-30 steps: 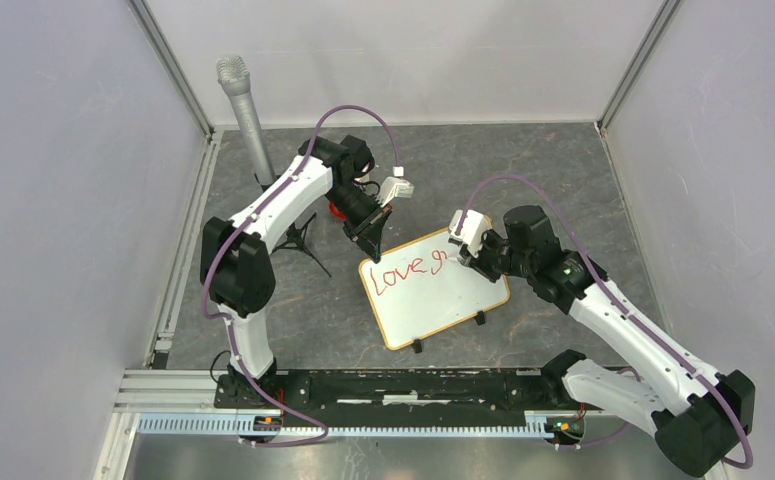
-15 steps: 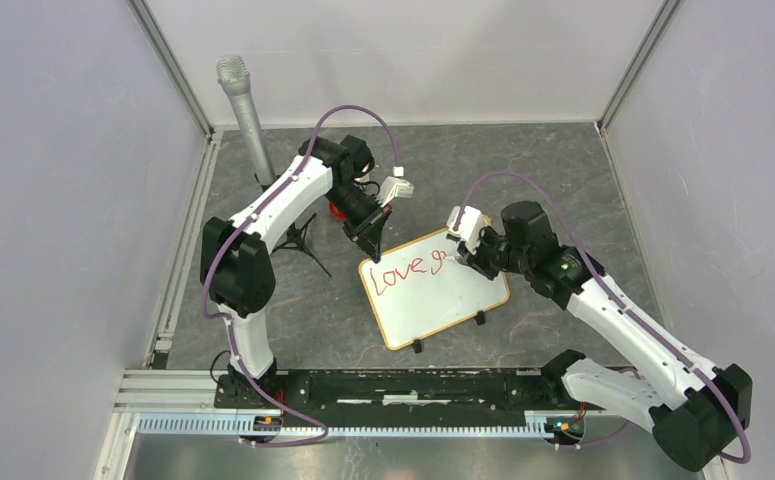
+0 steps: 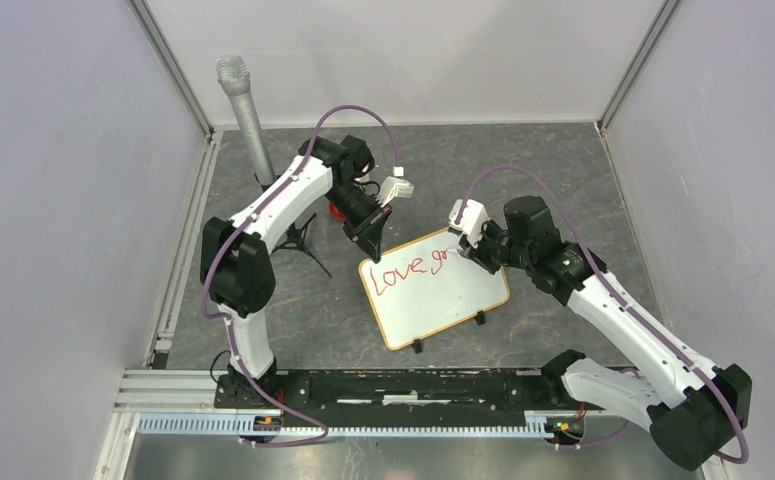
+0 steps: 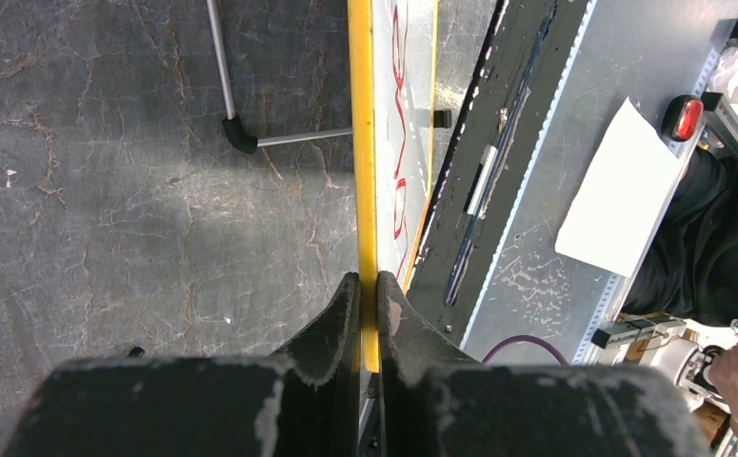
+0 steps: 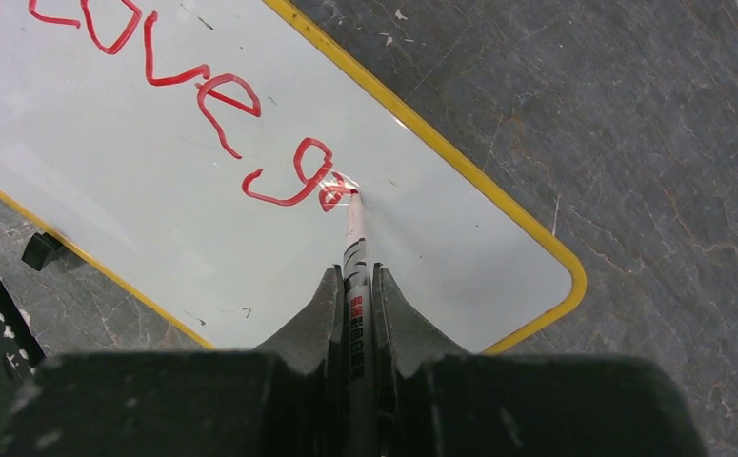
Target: Write a sentence on the whiteboard
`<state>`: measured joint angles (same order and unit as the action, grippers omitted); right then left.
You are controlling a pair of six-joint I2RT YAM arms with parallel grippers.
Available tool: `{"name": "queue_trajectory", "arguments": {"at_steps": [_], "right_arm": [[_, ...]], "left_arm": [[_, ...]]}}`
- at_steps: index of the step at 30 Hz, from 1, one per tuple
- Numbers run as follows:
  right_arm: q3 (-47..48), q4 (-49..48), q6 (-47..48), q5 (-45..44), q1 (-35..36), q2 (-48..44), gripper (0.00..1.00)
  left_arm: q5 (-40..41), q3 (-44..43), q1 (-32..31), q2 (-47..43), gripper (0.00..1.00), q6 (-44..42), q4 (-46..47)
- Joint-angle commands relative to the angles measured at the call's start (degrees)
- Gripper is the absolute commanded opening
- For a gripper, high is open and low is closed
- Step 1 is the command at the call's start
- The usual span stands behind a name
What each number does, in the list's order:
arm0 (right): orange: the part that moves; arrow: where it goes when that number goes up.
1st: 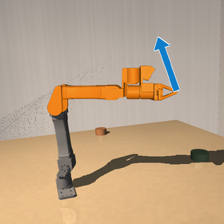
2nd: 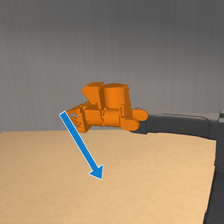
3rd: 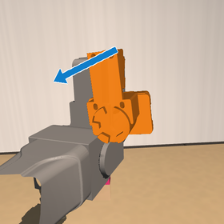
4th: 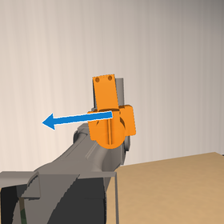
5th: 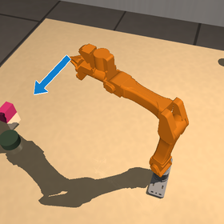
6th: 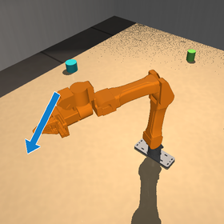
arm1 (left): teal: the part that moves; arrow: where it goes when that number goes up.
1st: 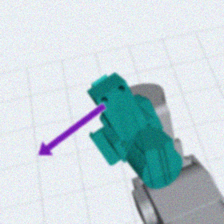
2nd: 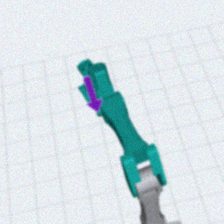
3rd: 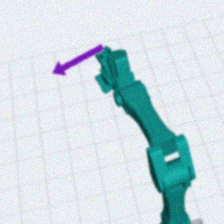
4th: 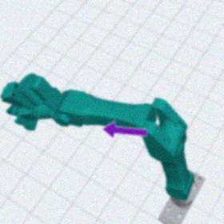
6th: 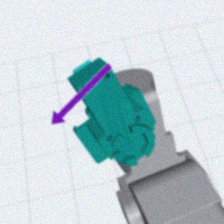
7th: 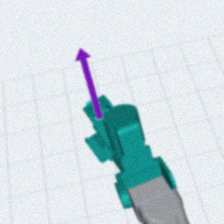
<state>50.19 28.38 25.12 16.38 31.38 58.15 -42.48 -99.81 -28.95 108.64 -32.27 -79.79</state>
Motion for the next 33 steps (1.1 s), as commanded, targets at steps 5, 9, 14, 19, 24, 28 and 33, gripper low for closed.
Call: {"name": "queue_trajectory", "arguments": {"at_steps": [5,9,14,19,24,28,33], "right_arm": [[3.04,-0.01,1.41,-1.36,-1.40,-0.36,0.00],[2.57,0.45,1.62,1.29,-1.43,-1.86,0.00],[1.78,0.83,1.94,0.64,-1.41,-2.01,0.00],[1.66,0.12,1.86,0.66,-1.40,-0.82,0.00],[1.49,-0.67,1.73,0.76,-1.40,-0.04,0.00],[1.33,-0.43,1.77,1.18,-1.42,0.36,0.00],[0.02,0.41,2.03,2.03,-1.41,-0.10,0.00]], "left_arm": [[-2.02,-1.70,-0.52,0.60,0.03,-2.95,-1.98],[-2.08,-1.71,-0.56,0.52,0.03,-2.94,-2.06],[-2.06,-1.71,-0.52,0.52,0.03,-2.89,-2.05],[-2.17,-1.62,-0.56,0.40,0.03,-2.85,-2.08],[-2.03,-1.36,-0.54,0.17,0.03,-2.90,-1.98],[-1.91,-1.24,-0.54,0.21,0.02,-3.02,-2.02],[-1.99,-1.44,-0.50,0.52,0.03,-3.04,-2.00]]}}
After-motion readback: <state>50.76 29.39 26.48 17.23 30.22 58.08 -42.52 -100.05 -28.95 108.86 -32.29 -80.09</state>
